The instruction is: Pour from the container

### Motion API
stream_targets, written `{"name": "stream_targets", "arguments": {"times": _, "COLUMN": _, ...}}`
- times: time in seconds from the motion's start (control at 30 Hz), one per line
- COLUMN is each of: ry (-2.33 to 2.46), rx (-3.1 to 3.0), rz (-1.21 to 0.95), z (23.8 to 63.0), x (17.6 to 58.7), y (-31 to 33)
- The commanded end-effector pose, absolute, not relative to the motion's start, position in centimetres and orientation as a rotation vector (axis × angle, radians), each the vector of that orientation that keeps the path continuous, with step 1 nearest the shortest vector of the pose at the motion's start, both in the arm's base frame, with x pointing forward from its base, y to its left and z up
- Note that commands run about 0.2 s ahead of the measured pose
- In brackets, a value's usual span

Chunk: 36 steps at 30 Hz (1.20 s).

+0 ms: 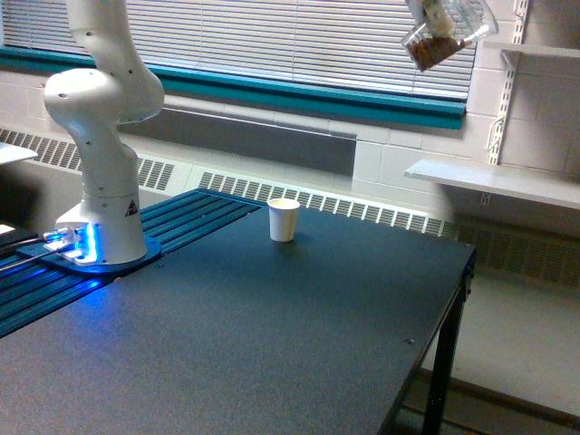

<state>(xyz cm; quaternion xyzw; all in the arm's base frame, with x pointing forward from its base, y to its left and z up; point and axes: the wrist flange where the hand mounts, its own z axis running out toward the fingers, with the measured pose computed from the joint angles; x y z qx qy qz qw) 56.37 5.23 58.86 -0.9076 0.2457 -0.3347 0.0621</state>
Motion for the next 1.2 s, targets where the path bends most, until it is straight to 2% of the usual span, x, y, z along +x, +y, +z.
{"name": "stream_targets", "arguments": {"times": 0.03, "ry": 0.877, "rx": -2.734, "rz": -0.980, "z": 57.5, "x": 56.7, "y": 1.6}}
{"name": "stream_targets", "arguments": {"times": 0.57, "ry": 0.831, "rx": -2.804, "rz": -0.959, "z": 56.4, "x": 55.6, "y": 2.9}}
{"name": "stream_targets", "arguments": {"times": 1.2, "ry": 0.710, "rx": -2.879, "rz": -0.969, "z": 54.8, "x": 51.5, "y": 10.5}}
